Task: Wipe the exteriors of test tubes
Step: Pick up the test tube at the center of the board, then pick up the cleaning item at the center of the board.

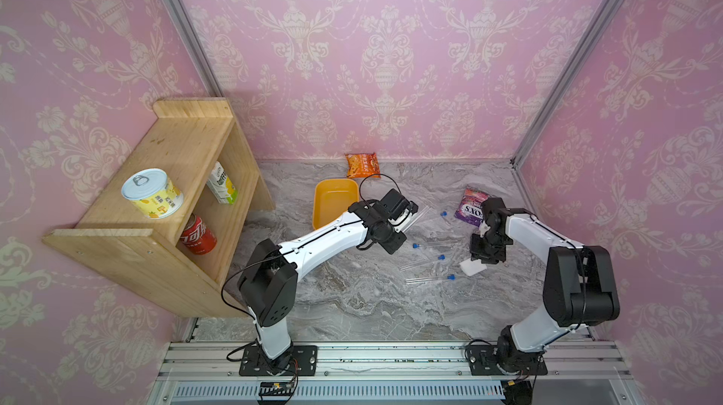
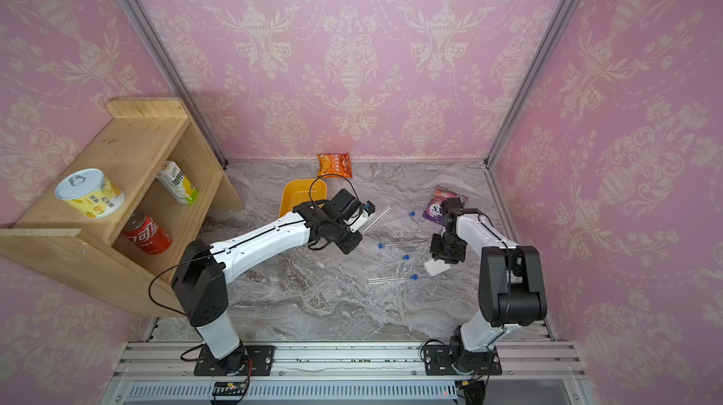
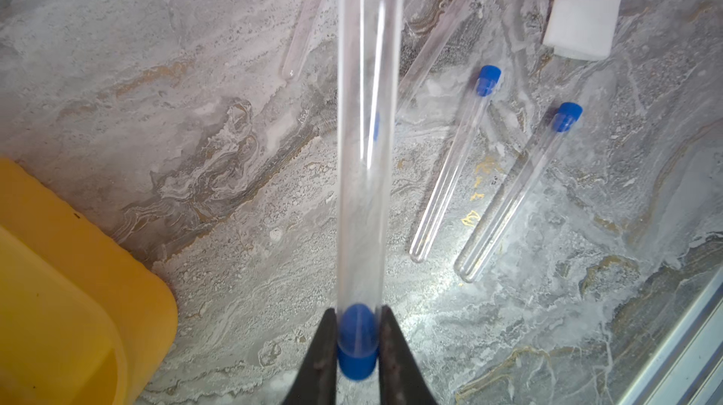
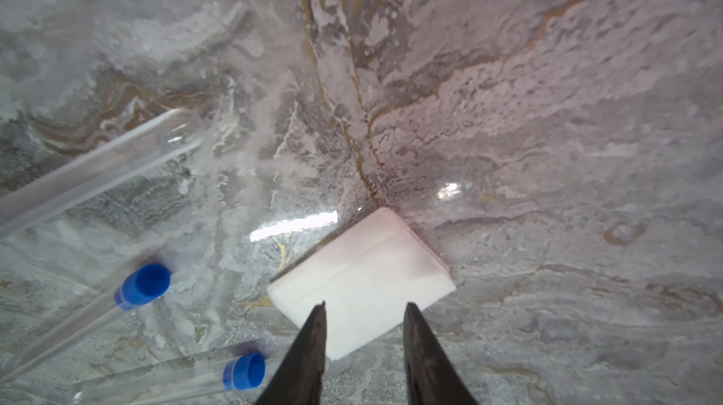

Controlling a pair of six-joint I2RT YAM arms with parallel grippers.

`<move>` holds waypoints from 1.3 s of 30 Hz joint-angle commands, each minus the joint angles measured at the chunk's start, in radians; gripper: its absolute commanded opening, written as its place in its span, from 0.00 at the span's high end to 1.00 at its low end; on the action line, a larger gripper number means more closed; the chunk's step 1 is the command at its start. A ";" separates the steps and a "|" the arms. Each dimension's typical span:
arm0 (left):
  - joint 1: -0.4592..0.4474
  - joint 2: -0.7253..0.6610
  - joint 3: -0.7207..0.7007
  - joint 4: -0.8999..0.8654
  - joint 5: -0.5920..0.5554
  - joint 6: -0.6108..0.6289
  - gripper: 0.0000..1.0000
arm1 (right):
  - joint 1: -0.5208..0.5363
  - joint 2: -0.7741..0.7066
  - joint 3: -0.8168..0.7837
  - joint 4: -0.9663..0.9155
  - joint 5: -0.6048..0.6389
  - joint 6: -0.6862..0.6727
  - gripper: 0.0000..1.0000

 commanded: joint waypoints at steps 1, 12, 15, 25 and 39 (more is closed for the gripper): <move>-0.007 -0.036 -0.023 0.006 0.019 -0.028 0.81 | 0.000 0.018 0.027 -0.008 0.001 -0.005 0.68; -0.011 -0.064 -0.033 -0.001 0.022 -0.033 0.80 | -0.001 0.083 -0.009 0.042 0.022 -0.004 0.68; -0.012 -0.072 -0.036 -0.003 0.027 -0.035 0.80 | 0.000 0.105 -0.013 0.051 0.025 -0.004 0.69; -0.016 -0.105 -0.067 0.006 0.025 -0.041 0.80 | -0.001 0.102 -0.036 0.070 0.015 -0.002 0.93; -0.035 -0.176 -0.188 0.106 0.032 -0.089 0.80 | -0.005 -0.197 0.076 -0.074 -0.189 0.038 1.00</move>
